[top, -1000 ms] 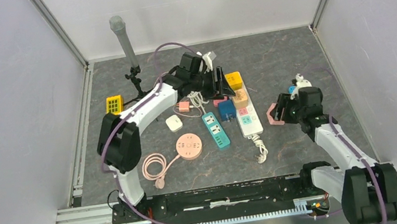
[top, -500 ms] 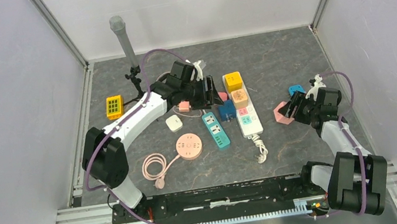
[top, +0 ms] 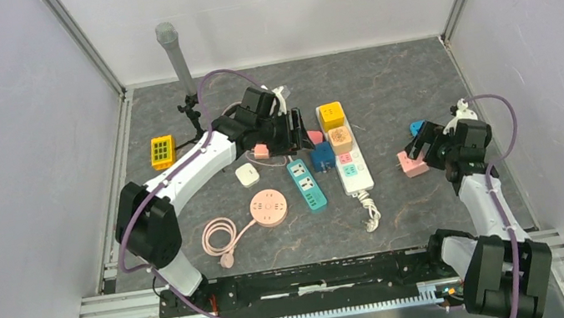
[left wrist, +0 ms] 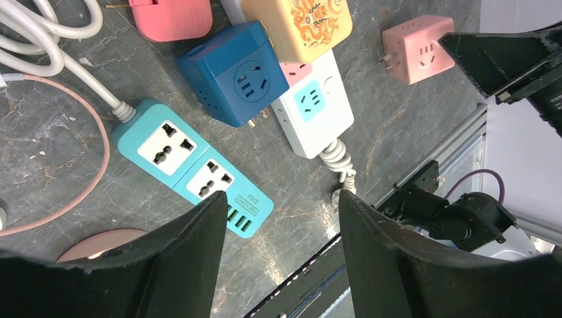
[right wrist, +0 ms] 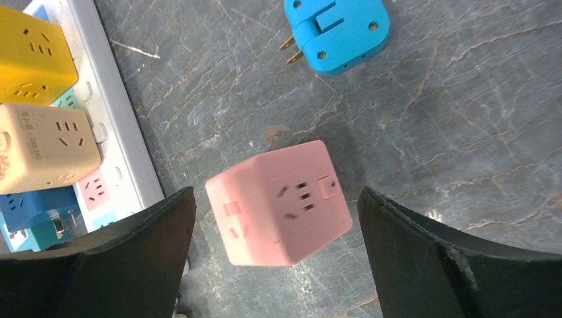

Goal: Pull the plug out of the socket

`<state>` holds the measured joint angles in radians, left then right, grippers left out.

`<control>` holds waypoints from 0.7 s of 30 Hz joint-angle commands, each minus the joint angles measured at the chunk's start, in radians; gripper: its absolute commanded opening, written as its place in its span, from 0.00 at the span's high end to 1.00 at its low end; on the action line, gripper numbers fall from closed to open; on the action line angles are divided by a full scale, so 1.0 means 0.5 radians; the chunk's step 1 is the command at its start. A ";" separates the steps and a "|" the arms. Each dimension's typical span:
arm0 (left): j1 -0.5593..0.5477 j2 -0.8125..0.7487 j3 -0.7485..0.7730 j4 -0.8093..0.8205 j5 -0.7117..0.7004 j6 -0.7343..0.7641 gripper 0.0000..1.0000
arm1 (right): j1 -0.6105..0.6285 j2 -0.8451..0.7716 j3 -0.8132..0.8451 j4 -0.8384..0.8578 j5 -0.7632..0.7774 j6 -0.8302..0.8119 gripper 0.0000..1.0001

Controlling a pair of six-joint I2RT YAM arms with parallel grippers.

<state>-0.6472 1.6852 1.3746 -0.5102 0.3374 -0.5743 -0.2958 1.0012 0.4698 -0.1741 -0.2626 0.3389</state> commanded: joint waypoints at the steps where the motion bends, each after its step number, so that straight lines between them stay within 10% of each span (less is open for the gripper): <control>1: -0.008 -0.090 0.011 -0.010 -0.057 0.084 0.31 | -0.001 -0.103 0.121 -0.025 0.107 0.001 0.06; 9: -0.006 -0.081 0.025 -0.010 -0.097 0.063 0.31 | 0.195 -0.264 0.089 0.075 0.020 0.146 0.09; 21: -0.006 -0.064 0.016 -0.012 -0.172 0.032 0.27 | 1.181 0.074 0.300 0.393 0.441 0.047 0.03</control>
<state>-0.6476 1.6814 1.3746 -0.5247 0.2710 -0.5747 0.1974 0.9699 0.5182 -0.0708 -0.1791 0.3962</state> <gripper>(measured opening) 0.721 0.966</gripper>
